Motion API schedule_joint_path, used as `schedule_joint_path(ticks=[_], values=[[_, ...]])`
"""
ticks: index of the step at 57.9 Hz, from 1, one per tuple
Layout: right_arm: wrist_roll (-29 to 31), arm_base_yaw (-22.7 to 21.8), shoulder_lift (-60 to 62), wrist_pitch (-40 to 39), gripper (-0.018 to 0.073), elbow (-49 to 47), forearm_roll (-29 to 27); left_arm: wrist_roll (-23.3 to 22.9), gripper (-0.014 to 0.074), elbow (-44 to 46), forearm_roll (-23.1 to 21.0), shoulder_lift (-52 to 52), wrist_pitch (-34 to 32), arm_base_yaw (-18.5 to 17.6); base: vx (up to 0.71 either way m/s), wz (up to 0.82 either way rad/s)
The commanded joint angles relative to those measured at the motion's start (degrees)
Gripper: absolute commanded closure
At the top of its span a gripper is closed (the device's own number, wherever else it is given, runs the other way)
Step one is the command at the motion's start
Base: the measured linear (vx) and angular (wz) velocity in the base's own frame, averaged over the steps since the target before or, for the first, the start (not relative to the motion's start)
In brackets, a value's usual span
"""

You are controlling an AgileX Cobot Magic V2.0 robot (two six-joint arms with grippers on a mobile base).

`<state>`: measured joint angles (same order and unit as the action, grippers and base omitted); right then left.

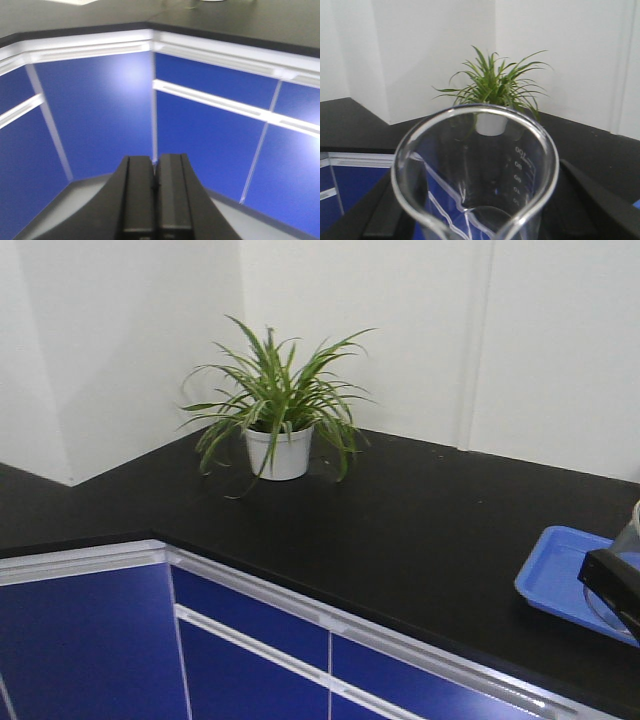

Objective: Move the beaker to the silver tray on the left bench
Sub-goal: 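Drive the base to the bench with the silver tray, holding the beaker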

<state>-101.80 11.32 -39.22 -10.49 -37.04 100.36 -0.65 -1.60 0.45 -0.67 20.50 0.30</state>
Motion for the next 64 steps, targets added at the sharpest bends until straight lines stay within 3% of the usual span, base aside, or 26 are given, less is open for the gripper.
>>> schedule_joint_path(ticks=[1, 32, 64], values=[[-0.2, -0.1, 0.1, 1.7, 0.0566, -1.5, 1.7, -0.3, 0.0595, -1.6, -0.1, -0.9, -4.4, -0.3, -0.29, 0.49], [-0.2, -0.1, 0.1, 1.7, 0.0566, -1.5, 1.7, -0.3, 0.0595, -1.6, -0.1, -0.9, -4.4, -0.3, -0.25, 0.54], [-0.2, -0.1, 0.1, 1.7, 0.0566, -1.5, 1.7, -0.3, 0.0595, -1.6, -0.1, -0.9, -4.4, -0.3, -0.14, 0.82]])
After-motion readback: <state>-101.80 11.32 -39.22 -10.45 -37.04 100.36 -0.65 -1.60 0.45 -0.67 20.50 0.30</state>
